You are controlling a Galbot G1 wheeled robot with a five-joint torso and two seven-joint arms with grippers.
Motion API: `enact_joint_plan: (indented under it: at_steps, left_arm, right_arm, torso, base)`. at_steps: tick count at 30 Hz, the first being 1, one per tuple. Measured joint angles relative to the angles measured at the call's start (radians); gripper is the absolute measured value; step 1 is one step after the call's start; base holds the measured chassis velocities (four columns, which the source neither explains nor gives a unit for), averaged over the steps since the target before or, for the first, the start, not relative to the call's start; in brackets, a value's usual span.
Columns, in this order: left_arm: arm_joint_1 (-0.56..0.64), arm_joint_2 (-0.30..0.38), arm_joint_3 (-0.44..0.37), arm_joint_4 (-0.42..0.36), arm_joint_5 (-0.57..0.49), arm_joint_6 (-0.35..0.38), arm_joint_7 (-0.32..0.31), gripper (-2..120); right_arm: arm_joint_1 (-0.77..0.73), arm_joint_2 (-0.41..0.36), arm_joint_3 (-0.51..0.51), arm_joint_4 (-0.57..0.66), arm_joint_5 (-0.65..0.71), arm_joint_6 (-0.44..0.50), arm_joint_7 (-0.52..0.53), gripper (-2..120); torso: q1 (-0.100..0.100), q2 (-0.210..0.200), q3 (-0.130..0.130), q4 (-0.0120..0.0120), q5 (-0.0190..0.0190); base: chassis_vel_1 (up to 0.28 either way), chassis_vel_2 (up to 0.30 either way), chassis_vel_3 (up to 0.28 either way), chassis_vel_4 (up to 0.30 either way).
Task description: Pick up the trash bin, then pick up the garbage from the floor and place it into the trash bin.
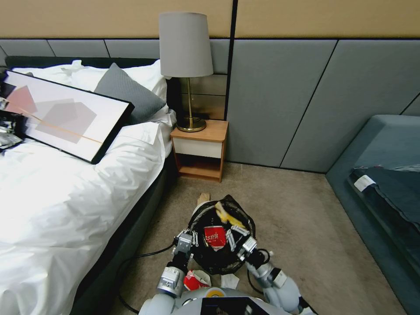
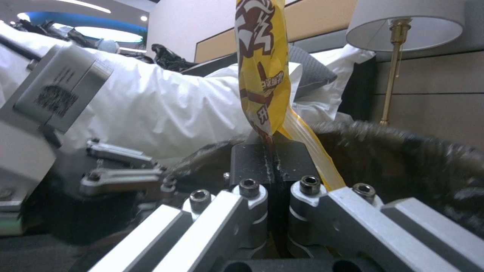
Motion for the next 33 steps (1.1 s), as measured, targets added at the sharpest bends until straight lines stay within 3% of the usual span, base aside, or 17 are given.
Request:
enact_joint_plan:
  at_steps: [19, 22, 24, 33]
  left_arm:
    - [0.003, -0.004, 0.002, -0.007, 0.005, -0.001, 0.0, 1]
    - [0.004, -0.004, 0.002, -0.008, 0.006, -0.001, 0.001, 1]
    - [0.004, -0.005, 0.002, -0.009, 0.006, -0.002, 0.001, 1]
    - [0.005, -0.007, 0.002, -0.009, 0.007, -0.003, 0.001, 1]
  right_arm:
    - [0.064, 0.02, 0.01, -0.117, -0.038, 0.009, 0.047, 0]
    - [0.073, 0.022, 0.01, -0.126, -0.046, 0.009, 0.054, 6]
    - [0.079, 0.024, 0.01, -0.131, -0.049, 0.008, 0.058, 19]
    - [0.079, 0.028, 0.01, -0.137, -0.057, 0.008, 0.058, 49]
  torso:
    - [0.0, 0.0, 0.0, 0.0, 0.0001]
    - [0.0, 0.0, 0.0, 0.0, 0.0001]
    - [0.0, 0.0, 0.0, 0.0, 0.0]
    - [0.0, 0.0, 0.0, 0.0, 0.0]
  base:
    - [0.0, 0.0, 0.0, 0.0]
    - [0.0, 0.0, 0.0, 0.0]
    - [0.0, 0.0, 0.0, 0.0]
    - [0.0, 0.0, 0.0, 0.0]
